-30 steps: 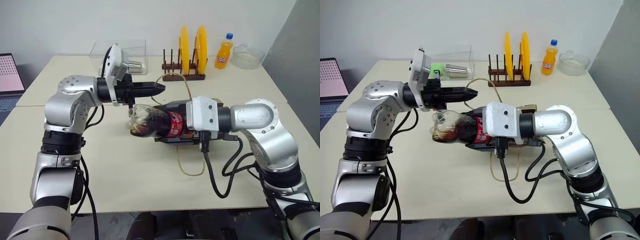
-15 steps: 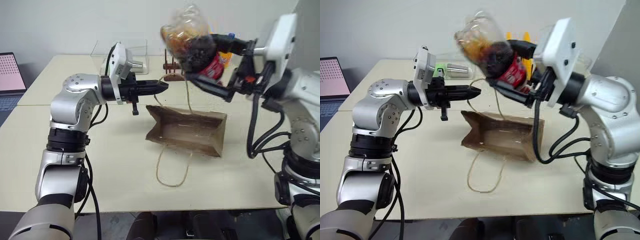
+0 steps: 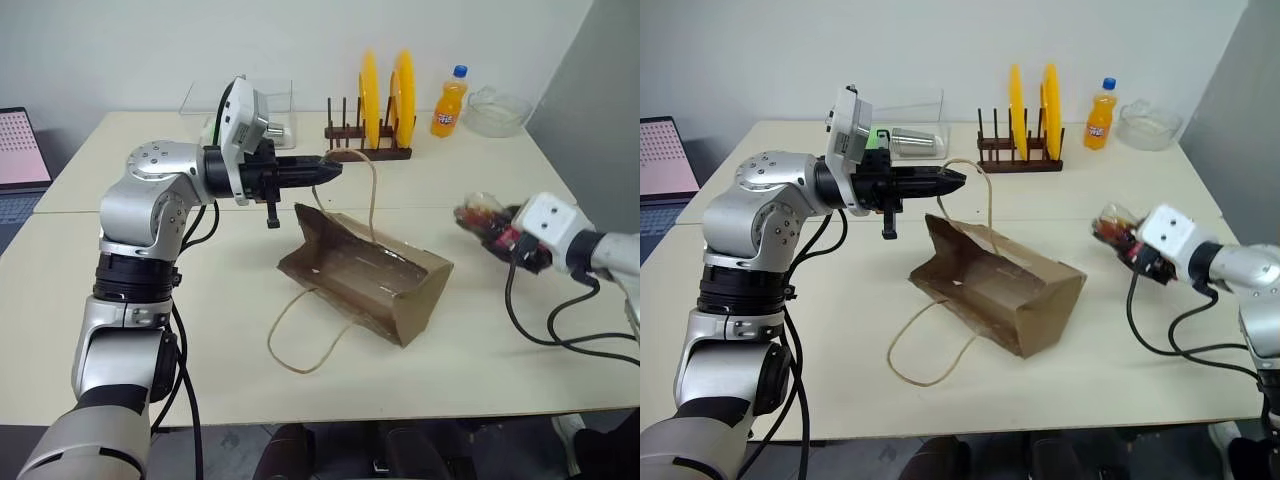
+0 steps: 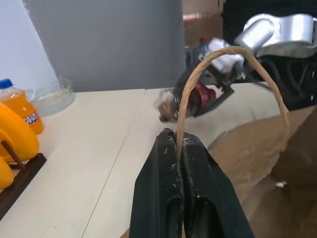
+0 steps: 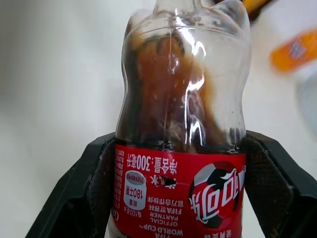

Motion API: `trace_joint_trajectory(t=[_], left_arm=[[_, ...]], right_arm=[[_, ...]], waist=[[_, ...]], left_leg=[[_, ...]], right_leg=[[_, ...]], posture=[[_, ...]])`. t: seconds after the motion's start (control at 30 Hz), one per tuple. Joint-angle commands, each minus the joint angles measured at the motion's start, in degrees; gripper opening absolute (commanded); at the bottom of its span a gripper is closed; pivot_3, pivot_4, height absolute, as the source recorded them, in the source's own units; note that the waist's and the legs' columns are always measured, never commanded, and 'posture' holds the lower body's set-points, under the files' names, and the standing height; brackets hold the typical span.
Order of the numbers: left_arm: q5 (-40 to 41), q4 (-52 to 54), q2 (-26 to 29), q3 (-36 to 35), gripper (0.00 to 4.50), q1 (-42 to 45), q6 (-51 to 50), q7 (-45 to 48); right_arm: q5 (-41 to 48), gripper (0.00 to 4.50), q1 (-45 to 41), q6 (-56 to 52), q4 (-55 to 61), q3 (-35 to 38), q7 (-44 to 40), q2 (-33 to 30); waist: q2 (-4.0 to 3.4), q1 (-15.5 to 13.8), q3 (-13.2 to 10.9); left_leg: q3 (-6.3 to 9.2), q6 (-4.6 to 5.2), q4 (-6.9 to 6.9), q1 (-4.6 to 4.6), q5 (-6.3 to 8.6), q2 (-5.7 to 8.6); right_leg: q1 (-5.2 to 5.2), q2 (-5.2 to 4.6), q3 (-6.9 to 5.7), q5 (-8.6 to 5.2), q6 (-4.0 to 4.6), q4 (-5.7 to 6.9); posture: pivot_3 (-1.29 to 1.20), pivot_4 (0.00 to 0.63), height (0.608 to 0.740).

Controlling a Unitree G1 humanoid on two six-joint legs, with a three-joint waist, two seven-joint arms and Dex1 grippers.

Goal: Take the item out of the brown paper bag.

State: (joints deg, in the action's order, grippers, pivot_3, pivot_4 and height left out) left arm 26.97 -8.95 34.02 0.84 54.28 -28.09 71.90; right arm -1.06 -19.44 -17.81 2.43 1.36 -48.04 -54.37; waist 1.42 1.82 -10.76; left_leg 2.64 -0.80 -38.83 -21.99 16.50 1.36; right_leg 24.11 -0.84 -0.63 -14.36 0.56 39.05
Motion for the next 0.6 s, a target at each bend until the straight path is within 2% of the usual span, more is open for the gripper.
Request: trace_joint_trajectory(t=[0.03,0.2,0.27,0.33,0.47,0.6], left_arm=[[0.98,2.14,0.61,-1.02,0.00,0.43,0.00,-0.10],[1.15,2.62,0.55,-1.13,0.00,0.23,-0.25,-0.15],[1.22,2.81,0.53,-1.14,0.00,0.10,-0.30,-0.19],[1.27,2.96,0.54,-1.15,0.00,-0.02,-0.33,-0.23],[1.18,3.07,0.70,-1.24,0.00,-0.15,-0.34,-0.47],[0.50,2.25,1.73,-1.97,0.00,0.75,-1.10,-1.92]], right_arm=[[-2.12,3.22,-0.20,1.77,-1.45,-1.10,0.38,-0.65],[-2.24,3.22,0.93,0.20,-3.18,-2.93,-0.37,0.76],[-2.16,3.94,1.40,0.18,-3.62,-3.25,-0.38,1.19],[-1.75,4.46,1.75,-0.33,-3.67,-3.08,-0.39,1.65],[-0.94,4.46,2.33,-0.28,-1.66,-1.46,-0.04,1.73],[6.91,4.46,4.15,-2.32,10.15,4.91,-3.76,0.87]], waist=[[0.00,0.02,0.00],[0.00,-0.11,0.00],[0.00,-0.22,0.00],[0.00,-0.26,0.00],[0.00,-0.28,0.00],[0.00,-0.22,0.00]], left_leg=[[0.01,-0.01,0.00,0.02,0.00,-0.02],[0.03,-0.03,-0.02,0.03,-0.02,-0.03],[0.04,-0.04,-0.03,0.03,-0.03,-0.03],[0.04,-0.12,-0.03,0.02,-0.07,-0.03],[0.04,-0.13,-0.03,0.02,-0.08,-0.02],[0.06,-0.12,-0.03,0.03,-0.07,-0.03]], right_leg=[[0.00,0.02,0.00,0.00,-0.01,0.01],[-0.02,0.05,0.00,-0.05,-0.09,0.02],[-0.04,0.05,-0.01,-0.05,-0.09,0.00],[-0.04,0.04,0.00,-0.04,-0.07,-0.01],[-0.05,0.03,-0.01,-0.04,-0.06,-0.02],[-0.04,0.04,-0.02,-0.05,-0.09,0.00]], posture=[[0.00,0.150,0.740],[0.00,0.150,0.740],[0.00,0.150,0.740],[0.00,0.150,0.740],[0.00,0.150,0.740],[0.00,0.150,0.740]])
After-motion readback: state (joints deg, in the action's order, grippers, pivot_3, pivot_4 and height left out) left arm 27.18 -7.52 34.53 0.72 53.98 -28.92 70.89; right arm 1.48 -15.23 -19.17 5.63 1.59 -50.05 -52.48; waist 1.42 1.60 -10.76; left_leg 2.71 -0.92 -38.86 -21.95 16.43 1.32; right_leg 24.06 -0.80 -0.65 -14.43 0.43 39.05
